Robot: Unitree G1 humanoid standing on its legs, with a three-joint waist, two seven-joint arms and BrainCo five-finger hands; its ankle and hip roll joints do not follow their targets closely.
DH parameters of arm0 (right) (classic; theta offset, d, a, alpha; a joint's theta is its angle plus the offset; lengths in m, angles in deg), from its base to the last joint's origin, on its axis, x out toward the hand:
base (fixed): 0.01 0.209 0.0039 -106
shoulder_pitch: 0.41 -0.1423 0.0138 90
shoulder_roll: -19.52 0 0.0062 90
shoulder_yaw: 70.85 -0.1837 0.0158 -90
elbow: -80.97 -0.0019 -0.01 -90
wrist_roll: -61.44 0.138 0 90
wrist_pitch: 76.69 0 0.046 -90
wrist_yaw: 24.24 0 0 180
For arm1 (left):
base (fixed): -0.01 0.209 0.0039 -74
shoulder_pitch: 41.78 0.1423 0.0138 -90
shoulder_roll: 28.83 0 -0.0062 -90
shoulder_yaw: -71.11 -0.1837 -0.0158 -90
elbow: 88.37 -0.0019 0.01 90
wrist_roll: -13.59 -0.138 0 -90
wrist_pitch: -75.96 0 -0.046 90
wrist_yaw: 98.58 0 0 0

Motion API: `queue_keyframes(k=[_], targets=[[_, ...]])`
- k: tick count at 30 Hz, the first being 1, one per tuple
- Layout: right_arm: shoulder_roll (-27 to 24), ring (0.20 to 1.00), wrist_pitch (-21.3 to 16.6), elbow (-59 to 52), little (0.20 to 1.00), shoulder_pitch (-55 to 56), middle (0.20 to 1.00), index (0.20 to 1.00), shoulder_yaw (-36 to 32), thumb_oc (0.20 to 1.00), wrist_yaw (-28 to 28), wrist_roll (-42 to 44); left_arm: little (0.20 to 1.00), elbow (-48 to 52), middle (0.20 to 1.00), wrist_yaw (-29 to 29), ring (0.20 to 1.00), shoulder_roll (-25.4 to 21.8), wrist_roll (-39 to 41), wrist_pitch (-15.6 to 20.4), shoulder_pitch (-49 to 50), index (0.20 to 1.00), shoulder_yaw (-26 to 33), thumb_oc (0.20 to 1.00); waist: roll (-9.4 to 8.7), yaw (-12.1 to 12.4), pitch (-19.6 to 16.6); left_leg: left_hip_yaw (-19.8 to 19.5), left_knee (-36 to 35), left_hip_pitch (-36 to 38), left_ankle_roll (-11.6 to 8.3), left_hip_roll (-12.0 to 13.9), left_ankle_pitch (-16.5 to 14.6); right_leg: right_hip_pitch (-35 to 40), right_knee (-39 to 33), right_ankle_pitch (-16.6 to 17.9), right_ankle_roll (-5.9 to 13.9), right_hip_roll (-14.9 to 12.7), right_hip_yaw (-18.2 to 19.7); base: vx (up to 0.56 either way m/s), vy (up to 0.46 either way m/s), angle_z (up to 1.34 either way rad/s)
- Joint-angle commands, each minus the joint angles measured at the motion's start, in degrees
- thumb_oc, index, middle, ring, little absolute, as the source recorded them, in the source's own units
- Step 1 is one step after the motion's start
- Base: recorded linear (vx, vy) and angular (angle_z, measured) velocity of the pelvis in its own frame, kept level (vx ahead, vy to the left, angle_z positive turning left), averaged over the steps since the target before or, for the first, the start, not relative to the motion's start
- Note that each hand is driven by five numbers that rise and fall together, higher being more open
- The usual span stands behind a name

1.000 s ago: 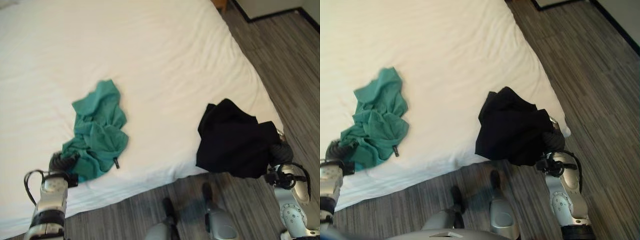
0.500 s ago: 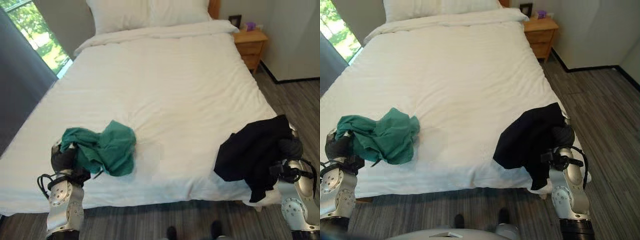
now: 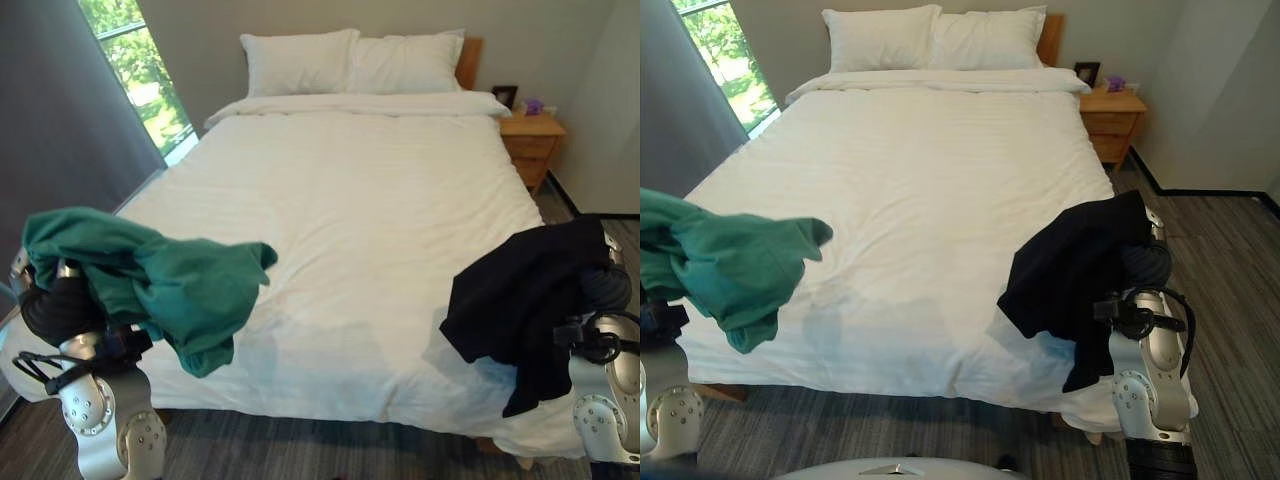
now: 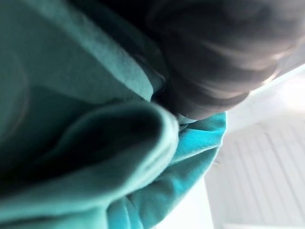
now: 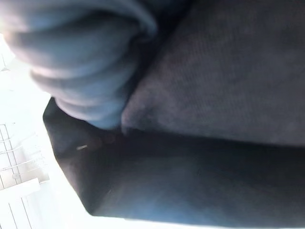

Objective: Pick up bed clothes into laundry basket.

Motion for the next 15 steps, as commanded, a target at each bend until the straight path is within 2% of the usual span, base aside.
queue_keyframes(k=[1,4,5,6,7,8,9,10,11,12,13,14,15], targets=[[1.0,0.2,-3.9,-2.8,0.2,-3.2,0.2,0.2,-0.8,0.2,-0.6,-0.2,0.2,0.7,0.2,-2.3,0.2,-3.6,0.0,1.6,-2.5,0.2,-1.8,0.2,-1.88,-1.2,-0.9,1.2,0.6,-0.3,1.0,-1.5,-1.0,4.1,2.9,-4.9,1.68,-1.8,0.5,-0.01,0.054,-0.16],[1.0,0.2,-4.0,-2.6,0.2,-2.2,0.2,0.2,-1.9,0.2,-0.2,-0.5,0.2,2.5,0.2,-4.2,0.2,-4.9,1.2,1.0,-4.4,0.2,-4.6,0.2,-1.92,-3.5,0.7,2.8,0.6,-0.4,1.67,-1.6,-1.4,2.1,4.8,-4.1,2.38,-2.3,2.7,-0.02,0.09,-0.29],[1.0,0.2,-3.9,-2.6,0.2,-2.2,0.2,0.2,-2.0,0.2,-0.2,-0.6,0.2,2.5,0.2,-4.2,0.2,-5.0,1.3,1.0,-4.5,0.2,-4.6,0.2,-1.94,-3.3,0.7,2.9,0.6,-0.4,1.71,-1.6,-1.4,1.9,4.9,-4.1,2.41,-2.4,2.9,-0.08,0.106,-0.27],[1.5,0.2,-4.1,-3.1,0.2,-0.4,0.2,0.2,-3.4,0.2,-0.3,-0.9,0.2,3.1,0.2,-5.2,0.2,-5.8,1.2,1.3,-5.9,0.2,-5.5,0.2,-1.97,-5.1,2.0,4.3,0.6,-0.9,1.81,-1.6,-1.6,0.1,5.2,-3.0,2.99,-2.6,4.2,-0.11,0.103,-0.4],[2.1,0.2,-4.2,-3.3,0.2,0.2,0.2,0.2,-3.8,0.2,-0.3,-0.9,0.2,3.3,0.2,-5.4,0.2,-6.0,1.5,1.5,-6.9,0.2,-6.2,0.2,-2.04,-5.9,2.6,5.0,0.6,-1.4,1.83,-1.7,-1.6,-0.8,5.0,-2.2,3.34,-2.7,4.7,-0.11,0.103,-0.45],[2.2,0.2,-4.1,-3.4,0.2,0.2,0.2,0.2,-3.9,0.2,-0.3,-0.9,0.2,3.1,0.2,-5.5,0.2,-6.1,1.5,1.6,-7.1,0.2,-6.2,0.2,-2.08,-5.5,2.4,5.3,0.6,-1.6,1.86,-1.6,-1.6,-1.2,5.0,-2.1,3.37,-2.7,5.0,-0.19,0.08,-0.46],[2.9,0.2,-4.7,-3.6,0.2,0.8,0.2,0.2,-4.0,0.2,0.0,-1.0,0.2,3.6,0.2,-5.5,0.2,-6.9,1.8,2.2,-9.6,0.2,-8.3,0.2,-2.45,-7.9,4.2,7.1,0.6,-2.8,1.78,-1.7,-1.7,-3.9,4.7,1.3,4.69,-2.9,6.5,-0.39,0.056,-0.57],[4.0,0.2,-5.1,-4.0,0.2,0.6,0.2,0.2,-4.1,0.2,0.0,-0.9,0.2,3.3,0.2,-4.9,0.2,-8.5,1.2,3.2,-12.4,0.2,-9.6,0.2,-2.68,-9.3,5.5,10.1,0.6,-6.4,1.44,-0.5,-0.4,-8.9,3.8,4.5,5.65,-2.1,9.3,-0.46,0.05,-0.61],[4.5,0.2,-5.3,-4.2,0.2,0.9,0.2,0.2,-3.8,0.2,-0.2,-0.8,0.2,3.6,0.2,-4.7,0.2,-9.4,0.7,3.4,-13.2,0.2,-10.0,0.2,-2.54,-10.1,5.9,11.6,0.6,-7.4,1.3,0.4,-0.4,-10.4,3.8,5.2,6.21,-1.9,9.7,-0.33,0.0,-0.81],[4.6,0.2,-5.3,-4.3,0.2,0.8,0.2,0.2,-3.8,0.2,-0.2,-0.8,0.2,3.6,0.2,-4.7,0.2,-9.5,0.6,3.5,-13.2,0.2,-10.0,0.2,-2.63,-9.9,5.8,11.9,0.6,-7.8,1.28,0.5,0.0,-10.9,3.9,5.6,6.1,-1.8,10.0,-0.26,0.002,-1.5],[5.3,0.2,-5.7,-4.7,0.2,0.7,0.2,0.2,-2.7,0.2,0.3,-0.6,0.2,3.5,0.2,-3.9,0.2,-10.5,0.2,3.4,-14.1,0.2,-10.4,0.2,-1.85,-8.7,5.9,16.8,0.6,-8.9,0.6,3.5,1.1,-10.1,6.4,2.8,5.65,-3.6,1.1,-0.21,0.052,-1.61],[5.1,0.2,-6.1,-4.3,0.2,-0.1,0.2,0.2,-1.8,0.2,0.9,-0.5,0.2,3.3,0.2,-3.6,0.2,-10.7,0.2,3.1,-14.3,0.2,-10.5,0.2,-1.32,-7.3,5.3,18.7,0.6,-8.9,0.03,4.8,0.6,-7.7,9.3,0.0,5.65,-5.3,-4.5,-0.26,0.04,-1.83],[5.0,0.2,-6.2,-4.1,0.2,-0.2,0.2,0.2,-1.7,0.2,1.0,-0.5,0.2,3.2,0.2,-3.5,0.2,-10.7,0.1,3.1,-14.4,0.2,-10.5,0.2,-1.39,-7.4,5.8,19.9,0.6,-8.9,0.3,5.0,1.7,-8.0,10.0,0.1,5.09,-5.4,-5.4,-0.15,0.102,-1.68]])
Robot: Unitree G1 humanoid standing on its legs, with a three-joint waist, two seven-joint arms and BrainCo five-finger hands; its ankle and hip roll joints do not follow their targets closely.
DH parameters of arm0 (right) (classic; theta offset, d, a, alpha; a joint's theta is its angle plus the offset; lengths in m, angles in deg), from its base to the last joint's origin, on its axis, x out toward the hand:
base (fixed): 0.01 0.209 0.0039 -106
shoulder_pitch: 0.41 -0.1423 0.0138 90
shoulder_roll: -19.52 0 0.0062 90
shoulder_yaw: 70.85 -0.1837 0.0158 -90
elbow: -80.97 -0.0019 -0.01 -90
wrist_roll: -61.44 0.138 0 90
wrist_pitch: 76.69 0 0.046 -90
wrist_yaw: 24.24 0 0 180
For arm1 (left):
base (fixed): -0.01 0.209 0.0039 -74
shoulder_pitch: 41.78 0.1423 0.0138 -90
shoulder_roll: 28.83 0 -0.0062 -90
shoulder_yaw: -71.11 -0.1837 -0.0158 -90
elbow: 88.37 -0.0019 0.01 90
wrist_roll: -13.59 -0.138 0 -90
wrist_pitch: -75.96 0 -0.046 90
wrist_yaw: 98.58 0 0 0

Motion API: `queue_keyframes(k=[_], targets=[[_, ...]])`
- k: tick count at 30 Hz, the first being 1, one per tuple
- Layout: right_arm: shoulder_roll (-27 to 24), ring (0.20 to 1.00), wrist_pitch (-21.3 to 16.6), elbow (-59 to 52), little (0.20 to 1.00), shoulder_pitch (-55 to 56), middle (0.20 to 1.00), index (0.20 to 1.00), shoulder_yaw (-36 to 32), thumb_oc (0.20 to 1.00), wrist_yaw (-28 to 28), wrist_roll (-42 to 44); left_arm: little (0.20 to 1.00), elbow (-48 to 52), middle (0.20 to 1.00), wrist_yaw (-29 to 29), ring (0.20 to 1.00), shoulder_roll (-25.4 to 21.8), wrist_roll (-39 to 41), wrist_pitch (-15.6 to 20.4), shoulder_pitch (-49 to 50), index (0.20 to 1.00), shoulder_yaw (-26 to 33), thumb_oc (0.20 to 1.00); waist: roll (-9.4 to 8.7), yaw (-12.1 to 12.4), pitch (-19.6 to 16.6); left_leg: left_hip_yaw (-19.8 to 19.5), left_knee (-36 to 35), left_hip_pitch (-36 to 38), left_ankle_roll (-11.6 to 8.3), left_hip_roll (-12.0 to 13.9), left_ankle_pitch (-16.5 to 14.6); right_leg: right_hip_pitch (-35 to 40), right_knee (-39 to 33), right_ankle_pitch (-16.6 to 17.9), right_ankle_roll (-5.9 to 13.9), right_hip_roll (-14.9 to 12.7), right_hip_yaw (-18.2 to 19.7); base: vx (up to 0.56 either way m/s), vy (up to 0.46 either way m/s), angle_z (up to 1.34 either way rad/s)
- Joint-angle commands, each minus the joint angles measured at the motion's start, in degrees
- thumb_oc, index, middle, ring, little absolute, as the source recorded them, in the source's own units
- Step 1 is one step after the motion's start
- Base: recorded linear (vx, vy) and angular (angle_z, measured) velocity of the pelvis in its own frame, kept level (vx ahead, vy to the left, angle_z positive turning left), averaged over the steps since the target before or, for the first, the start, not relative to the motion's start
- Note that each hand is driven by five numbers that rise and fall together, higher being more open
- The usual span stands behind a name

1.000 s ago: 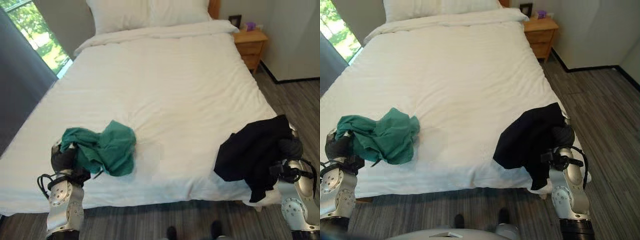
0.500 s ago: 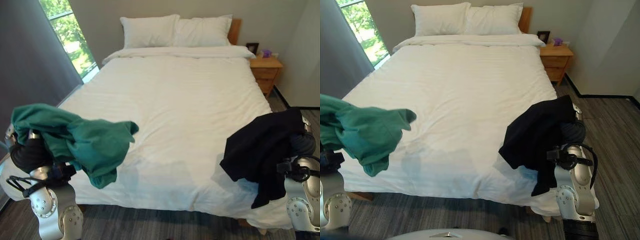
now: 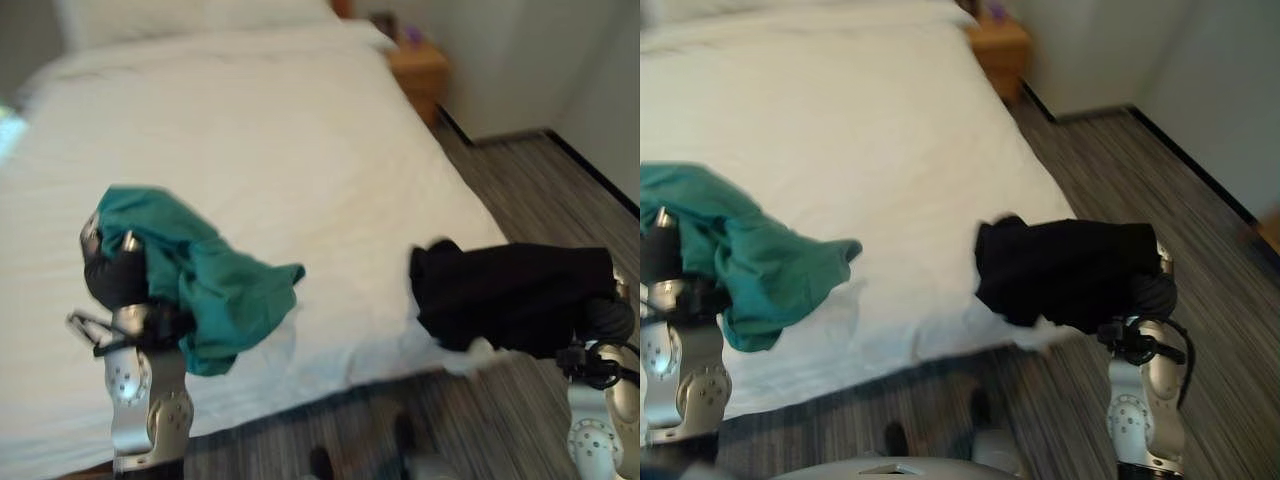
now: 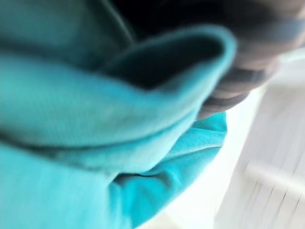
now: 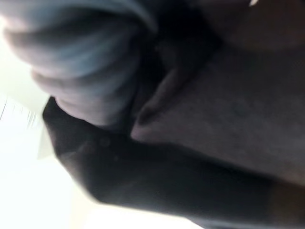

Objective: Pick up bed clothes into laundry basket.

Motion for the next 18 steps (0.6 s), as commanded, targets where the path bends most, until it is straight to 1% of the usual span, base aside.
queue_keyframes(k=[1,2,3,4,5,6,7,8,9,10,11,12,13,14,15,16,17,18], targets=[[-2.7,0.2,-5.8,-4.8,0.2,-5.2,0.2,0.2,-0.1,0.2,0.6,0.1,0.2,3.9,0.2,-0.4,0.2,-3.1,-0.2,3.0,-3.0,0.2,1.6,0.2,2.0,2.5,-0.1,-1.0,-1.3,0.6,-3.75,2.3,0.0,12.2,4.9,-5.3,3.2,-6.5,-9.1,-0.28,0.086,-2.17],[-2.8,0.2,-5.5,-4.1,0.2,-6.6,0.2,0.2,0.6,0.2,0.8,-0.3,0.2,5.7,0.2,-2.1,0.2,-2.1,1.6,2.3,-1.1,0.2,2.1,0.2,0.83,4.0,-0.4,4.7,-1.2,1.7,-3.43,2.9,0.1,15.1,8.5,-6.7,3.13,-8.4,-13.2,-0.21,0.11,-1.92],[-2.8,0.2,-5.5,-4.0,0.2,-6.7,0.2,0.2,0.8,0.2,0.8,-0.4,0.2,6.1,0.2,-2.4,0.2,-2.0,1.9,2.1,-0.7,0.2,2.3,0.2,0.57,4.6,-0.2,5.5,-1.2,2.3,-3.47,2.7,0.0,15.0,8.9,-7.0,3.24,-8.7,-12.4,-0.32,-0.002,-2.62],[-4.0,0.2,-6.1,-3.3,0.2,-10.2,0.2,0.2,2.4,0.2,1.5,-0.6,0.2,6.5,0.2,-3.3,0.2,-1.4,1.6,1.7,2.3,0.2,2.9,0.2,-0.61,7.2,-1.3,10.4,-0.9,1.9,-3.31,3.3,0.6,17.7,8.8,-7.0,3.4,-10.1,-18.3,-0.24,-0.141,-2.61],[-4.0,0.2,-5.9,-2.8,0.2,-10.9,0.2,0.2,3.2,0.2,1.6,-0.3,0.2,7.0,0.2,-3.0,0.2,-1.2,1.1,1.6,3.4,0.2,3.9,0.2,-1.64,8.0,-1.5,13.0,-0.8,1.8,-4.43,4.2,2.4,18.5,3.7,-6.8,3.22,-8.9,-20.1,-0.28,-0.288,-2.54],[-4.2,0.2,-6.3,-3.0,0.2,-10.5,0.2,0.2,3.5,0.2,1.2,0.0,0.2,6.9,0.2,-2.9,0.2,-0.4,1.5,1.7,3.9,0.2,4.3,0.2,-2.27,7.8,-1.5,14.4,-0.5,1.3,-5.43,5.2,3.6,18.5,0.7,-7.8,3.08,-7.7,-19.7,-0.12,-0.42,-1.75],[-4.6,0.2,-6.2,-3.1,0.2,-10.0,0.2,0.2,3.5,0.2,0.5,0.2,0.2,7.0,0.2,-2.9,0.2,0.1,1.7,1.6,4.7,0.2,4.3,0.2,-2.64,7.1,-1.7,15.7,-0.2,1.4,-6.6,6.8,5.0,18.9,-2.8,-8.3,2.42,-5.6,-18.5,-0.02,-0.501,-1.28],[-5.4,0.2,-6.2,-3.1,0.2,-9.8,0.2,0.2,3.3,0.2,-0.1,0.7,0.2,6.8,0.2,-3.3,0.2,0.6,2.0,1.8,5.0,0.2,4.7,0.2,-3.06,6.5,-1.4,15.4,3.8,0.4,-8.56,9.6,5.9,19.7,-5.1,-9.0,1.1,-3.1,-16.9,0.02,-0.433,-1.26],[-6.4,0.2,-6.3,-3.2,0.2,-10.6,0.2,0.2,3.6,0.2,-0.1,1.2,0.2,6.6,0.2,-3.1,0.2,0.7,2.4,2.1,4.9,0.2,4.8,0.2,-3.56,6.3,-1.1,15.8,6.4,0.0,-9.47,11.5,6.5,19.9,-5.6,-9.2,0.8,-2.9,-17.2,0.03,-0.293,-0.36],[-6.6,0.2,-6.4,-2.9,0.2,-10.9,0.2,0.2,3.7,0.2,-0.2,1.3,0.2,6.5,0.2,-3.2,0.2,0.7,2.5,2.2,4.8,0.2,5.0,0.2,-3.4,6.4,-0.7,15.9,7.9,-0.1,-10.02,12.5,6.1,20.2,-5.9,-9.3,0.45,-2.4,-16.9,-0.01,-0.281,-0.5],[-9.1,0.2,-6.4,-1.8,0.2,-14.0,0.2,0.2,6.0,0.2,-0.8,1.5,0.2,6.2,0.2,-2.5,0.2,1.4,1.1,2.8,5.5,0.2,4.8,0.2,-4.0,10.0,2.1,-1.6,17.7,-3.9,-11.07,10.6,4.9,20.5,-6.5,-10.1,-1.1,-0.9,-11.7,-0.08,-0.199,-1.17],[-9.1,0.2,-6.4,-1.8,0.2,-14.0,0.2,0.2,6.0,0.2,-0.8,1.5,0.2,6.2,0.2,-2.5,0.2,1.4,1.1,2.8,5.5,0.2,4.8,0.2,-3.87,9.9,2.3,-0.6,18.0,-4.4,-10.12,10.9,5.7,20.1,-6.4,-9.4,-1.4,-0.9,-12.6,-0.11,-0.219,-2.23],[-9.9,0.2,-6.2,-0.6,0.2,-15.0,0.2,0.2,6.2,0.2,-1.2,0.9,0.2,5.8,0.2,-2.5,0.2,2.0,-1.1,2.7,6.9,0.2,5.4,0.2,-4.21,12.4,2.8,-13.1,18.6,-4.7,-8.78,5.9,2.4,19.6,-6.6,-8.9,-1.23,-0.7,-8.7,-0.01,-0.093,-2.11],[-9.8,0.2,-6.4,-0.6,0.2,-13.7,0.2,0.2,3.7,0.2,-1.0,0.9,0.2,4.7,0.2,-1.0,0.2,3.4,-4.2,1.8,8.9,0.2,8.0,0.2,-4.36,12.0,2.3,-20.0,15.5,-2.5,-6.62,2.5,-2.6,19.2,-6.4,-8.8,-1.47,0.3,-3.0,0.09,-0.109,-1.94],[-9.7,0.2,-6.4,-1.0,0.2,-12.5,0.2,0.2,1.9,0.2,-1.0,0.4,0.2,4.6,0.2,-1.1,0.2,3.8,-4.1,1.8,9.4,0.2,8.3,0.2,-4.15,11.9,2.1,-22.8,13.8,-1.9,-6.16,1.0,-2.7,18.9,-6.1,-8.3,-1.78,0.4,-0.9,0.16,-0.074,-1.74],[-9.9,0.2,-6.3,-0.6,0.2,-11.9,0.2,0.2,1.1,0.2,-0.8,-0.7,0.2,4.4,0.2,-1.1,0.2,3.9,-4.2,1.7,9.3,0.2,8.3,0.2,-3.88,11.9,1.8,-26.1,12.1,-1.6,-5.88,-1.2,-3.9,19.1,-6.1,-8.6,-2.07,0.9,0.7,0.06,-0.019,-1.92],[-9.9,0.2,-6.2,-0.7,0.2,-11.9,0.2,0.2,1.0,0.2,-0.8,-0.8,0.2,4.4,0.2,-1.1,0.2,3.9,-4.2,1.8,9.2,0.2,8.3,0.2,-3.93,11.9,1.8,-26.1,11.9,-1.7,-5.8,-1.4,-3.4,18.9,-6.1,-8.4,-2.06,0.8,0.6,0.1,-0.031,-1.29],[-11.6,0.2,-5.3,-0.8,0.2,-9.4,0.2,0.2,-2.0,0.2,0.0,-8.0,0.2,4.5,0.2,-1.7,0.2,3.6,-4.9,1.1,8.7,0.2,8.3,0.2,-3.2,11.2,1.1,-32.2,9.6,-2.5,-4.6,-7.3,-2.7,18.5,-5.5,-8.4,-2.72,2.6,5.0,0.04,-0.027,-0.7]])
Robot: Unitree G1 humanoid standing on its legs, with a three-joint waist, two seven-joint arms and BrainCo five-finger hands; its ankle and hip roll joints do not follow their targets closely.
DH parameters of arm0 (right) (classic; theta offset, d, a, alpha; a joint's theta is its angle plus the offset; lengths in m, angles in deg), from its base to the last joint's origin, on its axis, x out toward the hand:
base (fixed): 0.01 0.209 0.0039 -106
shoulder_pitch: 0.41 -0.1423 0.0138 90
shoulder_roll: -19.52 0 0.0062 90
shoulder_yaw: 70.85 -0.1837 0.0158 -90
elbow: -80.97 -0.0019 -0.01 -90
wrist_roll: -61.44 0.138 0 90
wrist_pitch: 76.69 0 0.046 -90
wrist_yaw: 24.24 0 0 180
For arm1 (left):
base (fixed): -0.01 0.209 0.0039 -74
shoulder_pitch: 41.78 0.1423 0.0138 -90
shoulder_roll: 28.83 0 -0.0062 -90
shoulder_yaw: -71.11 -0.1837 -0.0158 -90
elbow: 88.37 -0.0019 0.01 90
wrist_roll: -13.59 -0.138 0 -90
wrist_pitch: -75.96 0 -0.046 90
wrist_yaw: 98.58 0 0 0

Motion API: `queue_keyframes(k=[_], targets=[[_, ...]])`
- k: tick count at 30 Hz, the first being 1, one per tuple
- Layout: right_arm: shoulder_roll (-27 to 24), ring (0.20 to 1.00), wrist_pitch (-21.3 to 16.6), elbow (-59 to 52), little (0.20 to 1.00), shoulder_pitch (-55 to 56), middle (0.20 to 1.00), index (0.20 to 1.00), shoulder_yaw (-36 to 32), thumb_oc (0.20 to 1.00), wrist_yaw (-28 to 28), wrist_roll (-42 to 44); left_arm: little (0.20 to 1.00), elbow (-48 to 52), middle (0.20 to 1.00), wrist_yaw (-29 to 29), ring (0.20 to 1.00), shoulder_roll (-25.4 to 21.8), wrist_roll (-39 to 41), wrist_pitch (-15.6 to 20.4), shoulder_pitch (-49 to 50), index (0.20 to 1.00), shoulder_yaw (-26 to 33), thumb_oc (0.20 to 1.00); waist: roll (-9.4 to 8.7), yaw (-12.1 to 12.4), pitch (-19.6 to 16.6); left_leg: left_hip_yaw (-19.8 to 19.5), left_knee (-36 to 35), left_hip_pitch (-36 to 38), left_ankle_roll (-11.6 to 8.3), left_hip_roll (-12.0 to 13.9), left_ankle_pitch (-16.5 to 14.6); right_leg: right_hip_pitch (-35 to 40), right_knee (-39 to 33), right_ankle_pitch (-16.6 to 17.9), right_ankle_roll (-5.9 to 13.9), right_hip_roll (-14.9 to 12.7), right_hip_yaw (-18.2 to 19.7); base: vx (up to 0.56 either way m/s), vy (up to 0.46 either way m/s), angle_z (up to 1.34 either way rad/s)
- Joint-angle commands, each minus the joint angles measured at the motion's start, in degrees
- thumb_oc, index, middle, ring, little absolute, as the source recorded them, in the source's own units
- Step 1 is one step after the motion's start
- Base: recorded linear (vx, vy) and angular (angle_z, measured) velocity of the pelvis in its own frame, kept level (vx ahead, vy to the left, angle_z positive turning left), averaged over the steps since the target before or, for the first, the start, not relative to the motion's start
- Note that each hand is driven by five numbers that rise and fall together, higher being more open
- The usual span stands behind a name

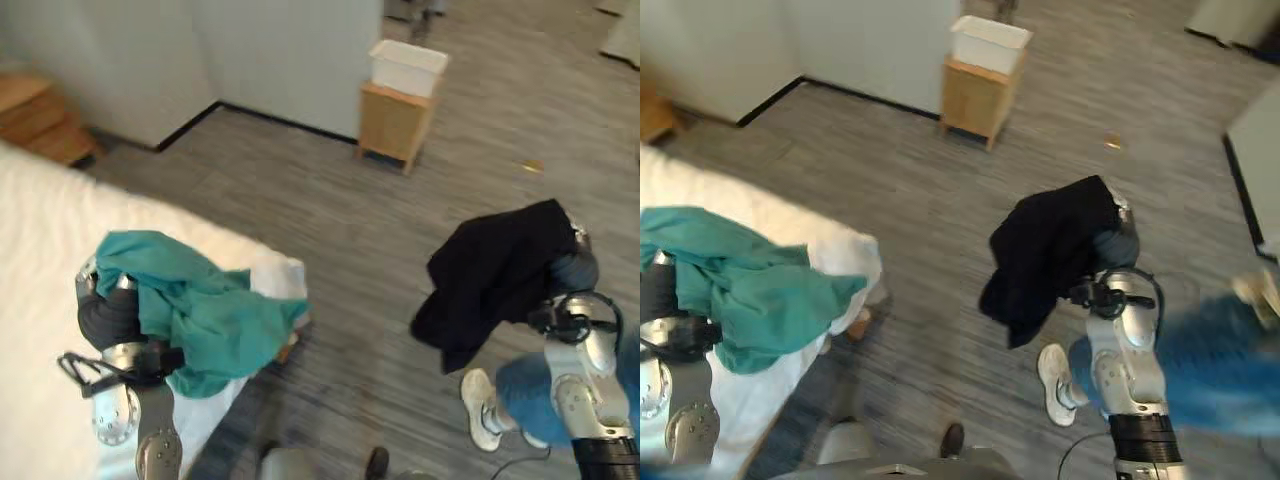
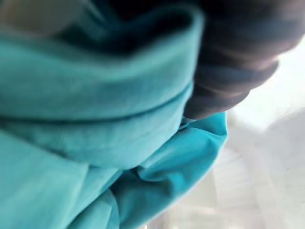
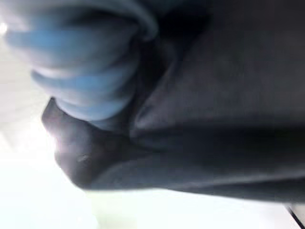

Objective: Pick up bed clothes into laundry basket.

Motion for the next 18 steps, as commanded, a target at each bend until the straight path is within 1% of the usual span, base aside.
queue_keyframes(k=[1,2,3,4,5,6,8,10,12,13,14,15,18], targets=[[-3.6,0.2,-2.3,-2.5,0.2,-1.0,0.2,0.2,-4.3,0.2,0.5,-8.4,0.2,4.6,0.2,-1.0,0.2,-3.6,-2.2,2.6,-3.8,0.2,1.9,0.2,-0.04,-0.2,0.2,-4.0,-2.3,0.8,6.87,-9.0,1.1,1.5,0.1,-1.3,4.17,-1.1,7.3,0.1,-0.009,-0.62],[-3.3,0.2,-2.3,-2.4,0.2,-0.6,0.2,0.2,-4.3,0.2,0.3,-8.3,0.2,4.7,0.2,-1.4,0.2,-3.5,-1.7,2.6,-3.8,0.2,1.4,0.2,0.33,-1.1,-0.5,-3.2,-3.5,2.3,7.04,-8.4,0.5,1.3,0.1,-1.4,4.09,-0.4,8.7,0.05,0.062,-1.03],[-2.8,0.2,-2.1,-1.6,0.2,0.6,0.2,0.2,-4.6,0.2,0.0,-8.2,0.2,5.1,0.2,-2.1,0.2,-3.7,-1.8,2.3,-4.1,0.2,0.0,0.2,0.77,-2.4,-0.9,-2.8,-4.4,3.6,7.51,-8.2,0.7,0.9,0.2,-0.9,3.97,-0.1,10.3,0.08,0.111,-1.41],[-2.7,0.2,-1.9,-1.4,0.2,1.4,0.2,0.2,-4.9,0.2,-0.2,-8.4,0.2,5.2,0.2,-2.3,0.2,-3.9,-1.8,2.3,-4.6,0.2,-0.7,0.2,1.08,-3.1,-1.5,-2.1,-5.9,4.3,7.69,-8.1,1.1,0.2,0.1,-0.4,4.03,0.1,11.0,0.08,0.14,-1.47],[-2.3,0.2,-1.6,-1.5,0.2,2.4,0.2,0.2,-4.9,0.2,-0.3,-8.5,0.2,4.4,0.2,-2.9,0.2,-4.1,-1.1,2.3,-5.5,0.2,-2.2,0.2,1.41,-4.2,-2.4,-0.8,-8.3,5.7,8.01,-7.9,1.6,-0.3,0.1,-0.2,4.32,0.3,12.0,0.11,0.117,-1.18],[-1.9,0.2,-1.3,-1.7,0.2,3.1,0.2,0.2,-4.8,0.2,-0.3,-8.5,0.2,4.5,0.2,-3.2,0.2,-3.9,-1.0,2.1,-5.9,0.2,-3.1,0.2,1.64,-5.3,-3.0,-0.1,-9.3,6.6,8.37,-7.8,1.6,-0.4,0.1,-0.1,4.43,0.4,12.7,0.13,0.101,-0.85],[-0.8,0.2,-0.9,-2.4,0.2,4.7,0.2,0.2,-4.9,0.2,-0.8,-8.6,0.2,4.0,0.2,-2.9,0.2,-3.9,-1.6,1.8,-6.1,0.2,-4.1,0.2,2.04,-6.1,-3.6,1.8,-10.8,8.2,8.83,-7.7,1.7,-0.4,0.1,-0.2,4.63,0.6,14.3,0.09,0.076,-0.78],[0.1,0.2,-1.0,-1.9,0.2,5.5,0.2,0.2,-4.9,0.2,-1.1,-8.5,0.2,3.7,0.2,-3.3,0.2,-4.1,-2.5,1.6,-5.8,0.2,-4.8,0.2,2.35,-7.2,-4.1,2.8,-11.3,9.2,9.28,-7.7,1.4,-0.3,0.2,-0.3,4.68,0.7,15.3,0.06,0.063,-0.62],[0.3,0.2,-0.9,-2.0,0.2,5.7,0.2,0.2,-4.7,0.2,-1.2,-8.5,0.2,3.2,0.2,-3.2,0.2,-4.0,-2.8,1.6,-5.6,0.2,-4.9,0.2,2.45,-7.3,-4.2,3.5,-11.5,9.7,9.43,-7.7,1.2,-0.3,0.2,-0.2,4.77,0.8,16.0,0.06,0.043,-0.25],[0.8,0.2,-0.8,-2.0,0.2,5.7,0.2,0.2,-4.2,0.2,-1.3,-8.5,0.2,2.4,0.2,-3.1,0.2,-3.4,-2.5,1.3,-5.2,0.2,-5.6,0.2,2.63,-8.2,-4.6,4.3,-11.9,10.6,9.76,-7.7,0.3,0.0,-0.2,-0.4,4.99,0.9,16.9,0.05,0.045,-0.27],[1.0,0.2,-0.8,-2.1,0.2,5.7,0.2,0.2,-4.1,0.2,-1.2,-8.7,0.2,2.0,0.2,-3.0,0.2,-3.2,-2.4,1.3,-5.1,0.2,-5.8,0.2,2.61,-8.2,-4.6,5.0,-11.9,10.7,9.8,-7.7,0.6,-0.2,-0.3,0.3,5.05,1.0,17.6,0.1,0.068,-0.21],[1.2,0.2,-0.8,-1.7,0.2,5.5,0.2,0.2,-4.1,0.2,-1.1,-8.5,0.2,1.7,0.2,-3.0,0.2,-2.8,-2.2,1.1,-4.9,0.2,-6.2,0.2,2.72,-8.5,-4.9,5.4,-12.1,11.2,9.89,-7.7,0.0,0.1,-0.6,0.0,5.25,1.0,17.8,0.03,0.053,-0.16],[1.7,0.2,-0.8,-1.9,0.2,5.4,0.2,0.2,-3.5,0.2,-0.8,-8.4,0.2,0.8,0.2,-2.9,0.2,-2.4,-1.9,0.9,-4.4,0.2,-6.7,0.2,2.89,-8.7,-5.0,6.4,-12.5,11.8,10.0,-7.7,-0.2,0.2,-1.1,0.5,5.53,1.2,18.9,0.03,0.041,-0.16]])
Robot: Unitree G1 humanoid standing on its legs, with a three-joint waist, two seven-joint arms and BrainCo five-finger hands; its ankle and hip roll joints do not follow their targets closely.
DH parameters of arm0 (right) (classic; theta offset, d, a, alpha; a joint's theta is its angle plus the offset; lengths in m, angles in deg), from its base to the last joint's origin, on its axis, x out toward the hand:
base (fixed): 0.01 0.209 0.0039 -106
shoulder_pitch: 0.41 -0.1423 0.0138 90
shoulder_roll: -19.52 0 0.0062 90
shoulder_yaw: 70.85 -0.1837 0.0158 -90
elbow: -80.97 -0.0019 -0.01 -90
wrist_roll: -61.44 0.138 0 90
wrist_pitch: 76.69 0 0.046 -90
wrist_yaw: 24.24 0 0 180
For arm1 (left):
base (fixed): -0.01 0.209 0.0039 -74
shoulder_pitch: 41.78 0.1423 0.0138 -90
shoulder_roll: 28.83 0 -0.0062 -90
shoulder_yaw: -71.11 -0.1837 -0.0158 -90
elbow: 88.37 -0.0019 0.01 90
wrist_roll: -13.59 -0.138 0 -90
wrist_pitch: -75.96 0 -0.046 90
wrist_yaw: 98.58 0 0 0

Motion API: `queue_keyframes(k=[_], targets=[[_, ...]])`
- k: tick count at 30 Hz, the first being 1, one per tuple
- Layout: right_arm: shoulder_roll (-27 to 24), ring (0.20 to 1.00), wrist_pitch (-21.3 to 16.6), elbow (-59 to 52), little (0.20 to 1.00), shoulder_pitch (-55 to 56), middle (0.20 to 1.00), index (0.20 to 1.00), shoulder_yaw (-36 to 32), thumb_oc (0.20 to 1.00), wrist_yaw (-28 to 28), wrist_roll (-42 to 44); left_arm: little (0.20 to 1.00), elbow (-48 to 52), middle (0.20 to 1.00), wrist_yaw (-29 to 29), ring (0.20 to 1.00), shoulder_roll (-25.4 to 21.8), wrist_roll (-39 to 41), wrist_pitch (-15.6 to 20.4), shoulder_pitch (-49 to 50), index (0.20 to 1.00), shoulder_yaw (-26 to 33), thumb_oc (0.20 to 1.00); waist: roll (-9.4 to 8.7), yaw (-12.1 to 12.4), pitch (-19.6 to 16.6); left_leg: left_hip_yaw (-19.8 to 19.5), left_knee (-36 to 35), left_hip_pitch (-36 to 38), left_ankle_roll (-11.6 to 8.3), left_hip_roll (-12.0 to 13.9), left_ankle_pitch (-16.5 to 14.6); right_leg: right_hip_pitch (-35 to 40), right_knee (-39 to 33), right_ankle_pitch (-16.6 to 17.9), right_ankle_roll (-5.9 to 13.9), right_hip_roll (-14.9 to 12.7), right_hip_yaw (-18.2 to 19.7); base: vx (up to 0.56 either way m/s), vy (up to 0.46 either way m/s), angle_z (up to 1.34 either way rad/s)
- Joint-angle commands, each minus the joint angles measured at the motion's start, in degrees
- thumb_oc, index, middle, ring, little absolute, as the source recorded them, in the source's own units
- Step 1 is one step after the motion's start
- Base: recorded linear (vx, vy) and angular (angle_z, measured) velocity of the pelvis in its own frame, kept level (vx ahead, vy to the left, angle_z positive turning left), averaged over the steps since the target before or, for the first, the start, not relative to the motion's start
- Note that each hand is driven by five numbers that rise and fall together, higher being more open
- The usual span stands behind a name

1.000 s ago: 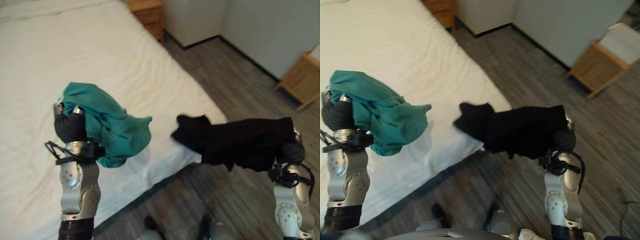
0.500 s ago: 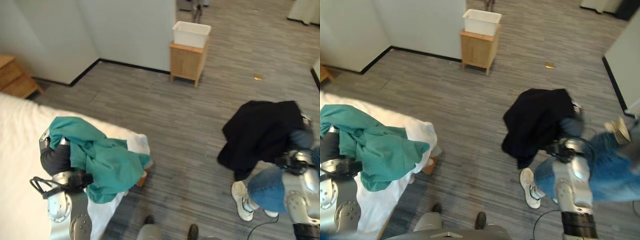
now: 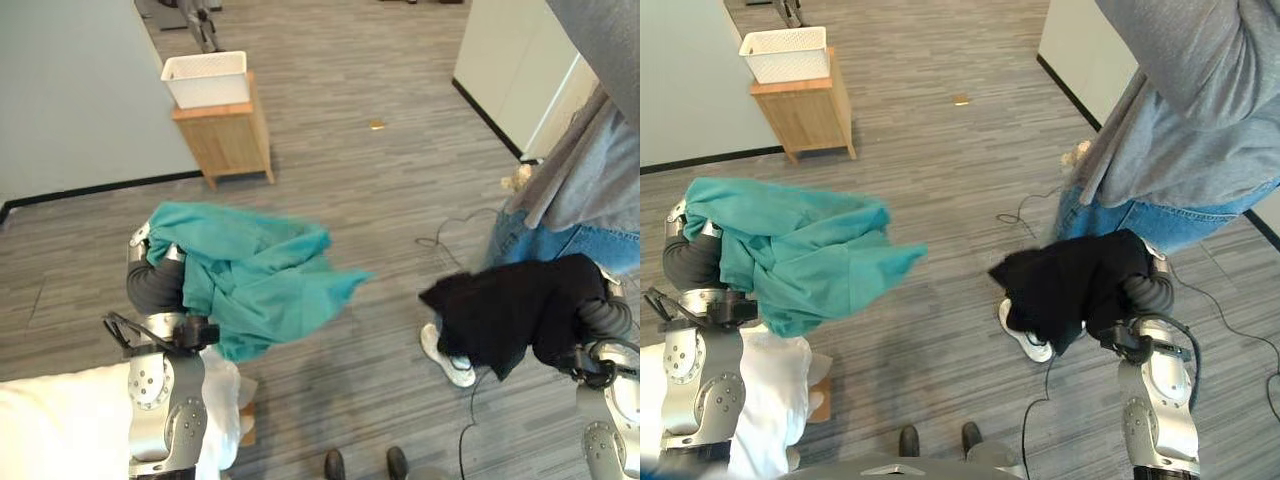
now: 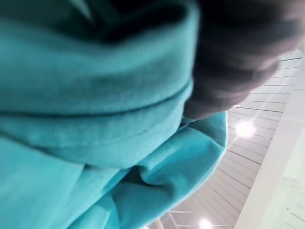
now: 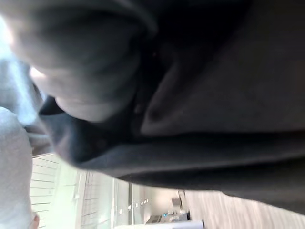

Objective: Pick up bed clothes into laundry basket.

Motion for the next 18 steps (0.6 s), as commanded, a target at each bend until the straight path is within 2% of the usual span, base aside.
queue_keyframes(k=[1,3,4,10,11,18], targets=[[-1.4,0.2,-3.8,-1.8,0.2,-3.2,0.2,0.2,-1.8,0.2,0.0,0.1,0.2,0.7,0.2,0.0,0.2,-1.5,-1.2,2.1,1.1,0.2,0.8,0.2,0.1,0.2,-4.2,0.0,1.6,0.1,-0.93,1.8,-2.4,-2.6,1.0,0.6,1.47,1.4,-1.2,0.0,0.016,-0.19],[-1.6,0.2,-3.8,-1.5,0.2,-3.5,0.2,0.2,-1.6,0.2,0.0,0.0,0.2,0.9,0.2,0.1,0.2,-1.7,-1.2,2.2,0.9,0.2,1.0,0.2,0.08,0.2,-4.3,0.3,1.4,0.3,-0.87,1.8,-2.4,-2.7,1.0,0.7,1.62,1.4,-1.1,0.0,0.024,-0.1],[-3.6,0.2,2.1,6.3,0.2,-7.8,0.2,0.2,12.6,0.2,0.6,-4.7,0.2,-12.7,0.2,1.6,0.2,-2.4,-2.8,-4.1,-5.5,0.2,-13.1,0.2,0.51,1.9,-1.7,5.7,3.9,1.0,-3.9,6.8,-1.1,-2.2,7.2,-3.2,1.63,-4.2,-18.7,0.01,0.036,-0.06],[-2.6,0.2,2.1,6.7,0.2,-4.6,0.2,0.2,10.4,0.2,0.6,-3.9,0.2,-13.5,0.2,1.0,0.2,-2.7,-3.5,-4.9,-3.7,0.2,-12.9,0.2,-0.11,2.5,-2.3,5.7,2.8,1.5,-3.76,6.7,-1.0,-1.5,5.9,-2.8,2.47,-4.3,-19.2,0.03,0.032,-0.07],[-2.5,0.2,2.1,6.8,0.2,-1.8,0.2,0.2,7.0,0.2,1.4,-4.5,0.2,-13.4,0.2,1.2,0.2,-3.3,-4.5,-4.9,-3.7,0.2,-11.6,0.2,-0.11,3.0,-2.7,5.1,1.6,1.8,-3.72,6.3,-0.8,-0.8,5.3,-2.7,2.84,-4.6,-19.9,0.05,0.029,0.06],[-1.7,0.2,0.9,7.4,0.2,-1.2,0.2,0.2,4.0,0.2,2.8,-5.7,0.2,-12.5,0.2,3.1,0.2,-4.0,-6.9,-3.9,-2.8,0.2,-7.5,0.2,0.03,3.9,-3.2,4.0,0.8,1.9,-3.7,5.8,-0.6,0.1,4.3,-2.7,3.13,-4.9,-20.7,0.03,0.028,0.13]])
